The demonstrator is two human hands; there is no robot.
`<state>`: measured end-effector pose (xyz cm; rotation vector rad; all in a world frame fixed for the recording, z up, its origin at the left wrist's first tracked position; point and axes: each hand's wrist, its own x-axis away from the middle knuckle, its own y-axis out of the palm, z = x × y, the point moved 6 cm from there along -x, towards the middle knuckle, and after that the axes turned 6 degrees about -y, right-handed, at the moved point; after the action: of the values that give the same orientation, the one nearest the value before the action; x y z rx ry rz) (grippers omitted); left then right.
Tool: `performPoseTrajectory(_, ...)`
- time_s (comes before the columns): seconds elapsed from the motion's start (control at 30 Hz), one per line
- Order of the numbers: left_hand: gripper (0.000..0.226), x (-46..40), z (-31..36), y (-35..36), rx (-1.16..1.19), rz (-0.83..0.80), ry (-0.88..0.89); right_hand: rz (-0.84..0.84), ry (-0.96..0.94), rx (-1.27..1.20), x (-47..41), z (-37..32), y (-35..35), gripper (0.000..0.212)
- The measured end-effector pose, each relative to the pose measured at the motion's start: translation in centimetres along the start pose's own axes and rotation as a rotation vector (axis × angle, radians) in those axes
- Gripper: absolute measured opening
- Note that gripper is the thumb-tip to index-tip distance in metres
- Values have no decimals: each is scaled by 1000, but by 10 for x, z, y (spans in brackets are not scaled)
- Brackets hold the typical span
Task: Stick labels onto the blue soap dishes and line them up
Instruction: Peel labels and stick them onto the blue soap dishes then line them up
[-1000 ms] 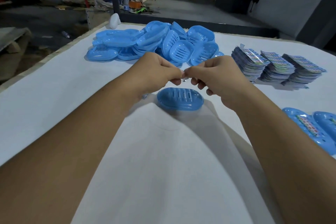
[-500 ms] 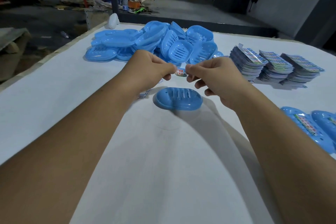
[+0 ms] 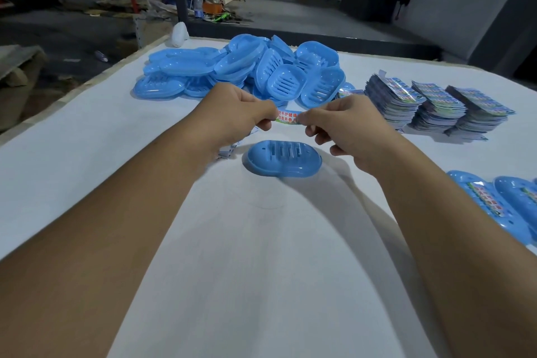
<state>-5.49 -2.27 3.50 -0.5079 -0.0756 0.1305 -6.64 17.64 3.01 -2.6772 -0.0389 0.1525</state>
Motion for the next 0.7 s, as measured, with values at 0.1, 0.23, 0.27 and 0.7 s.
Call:
performPoseTrajectory(0.1, 16, -2, -2, -1, -36, 13, 1, -8, 20, 17, 0, -1, -4, 17)
performPoseTrajectory(0.23, 19, -2, -3, 2, -220, 5, 8, -86, 50, 88, 2, 1, -1, 18)
performPoseTrajectory(0.27, 21, -2, -3, 3, -253, -3, 12, -100, 50, 101, 3, 1, -1, 22)
performPoseTrajectory(0.7, 29, -3, -8, 11, -424, 26, 33, -143, 34, 432, 3, 3, 6, 45)
